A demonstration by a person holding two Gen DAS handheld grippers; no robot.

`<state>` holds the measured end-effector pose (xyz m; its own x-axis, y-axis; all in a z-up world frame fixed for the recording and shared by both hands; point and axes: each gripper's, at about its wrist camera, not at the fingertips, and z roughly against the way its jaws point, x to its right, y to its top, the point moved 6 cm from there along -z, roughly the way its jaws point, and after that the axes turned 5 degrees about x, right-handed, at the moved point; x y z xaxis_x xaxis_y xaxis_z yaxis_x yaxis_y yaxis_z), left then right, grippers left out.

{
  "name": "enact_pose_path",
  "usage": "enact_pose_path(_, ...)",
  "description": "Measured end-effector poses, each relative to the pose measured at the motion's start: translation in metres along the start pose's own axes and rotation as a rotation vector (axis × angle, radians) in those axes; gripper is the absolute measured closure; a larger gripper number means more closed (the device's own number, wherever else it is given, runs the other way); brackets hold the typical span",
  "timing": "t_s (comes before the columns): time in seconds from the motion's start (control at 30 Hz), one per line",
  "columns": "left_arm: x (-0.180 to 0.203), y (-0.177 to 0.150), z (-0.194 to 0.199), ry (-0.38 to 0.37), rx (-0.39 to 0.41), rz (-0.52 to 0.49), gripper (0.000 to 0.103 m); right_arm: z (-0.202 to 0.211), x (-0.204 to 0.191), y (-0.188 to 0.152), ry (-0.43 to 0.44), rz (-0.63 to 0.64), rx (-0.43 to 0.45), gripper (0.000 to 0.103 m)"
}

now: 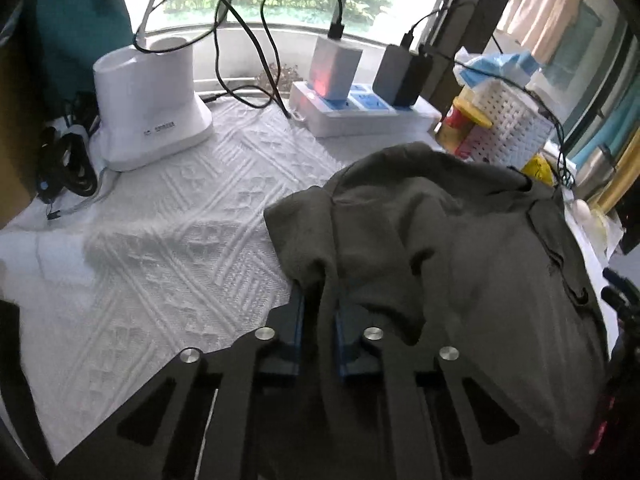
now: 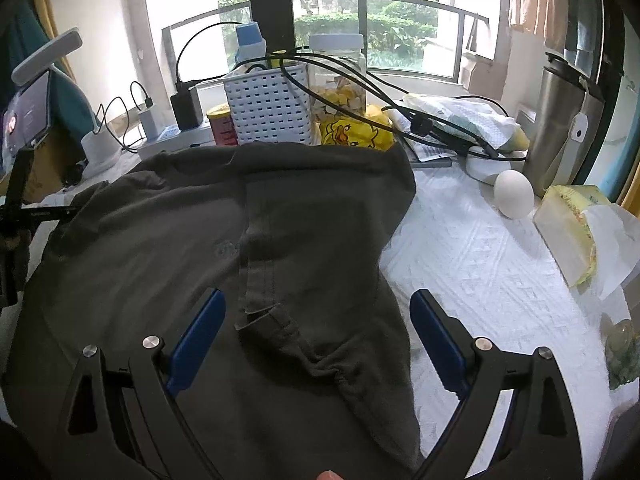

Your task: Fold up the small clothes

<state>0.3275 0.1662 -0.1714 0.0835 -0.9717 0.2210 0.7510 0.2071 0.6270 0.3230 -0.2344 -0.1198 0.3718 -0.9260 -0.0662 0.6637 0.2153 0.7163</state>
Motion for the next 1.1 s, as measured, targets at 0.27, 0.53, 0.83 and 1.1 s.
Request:
enact_pose_path(0.27,-0.024,0.006,0.038,0.151,0.159,0.065,0.094,0.006,0.009,0.0,0.014,-0.029,0.012,0.01)
enact_pose_path(0.53,-0.048,-0.013,0.06,0.286,0.219,0.158,0.094,0.014,0.014,-0.001,0.04,-0.038,0.029,0.01)
enact_pose_path(0.83,0.006,-0.001,0.087,0.26,0.338,0.009,0.094,0.02,0.019,-0.01,0.104,-0.082,0.036,0.01)
enact_pose_path(1.1,0.076,-0.005,0.034,0.077,0.151,-0.137,0.093,0.031,0.026,-0.015,0.129,-0.12,0.06,0.01)
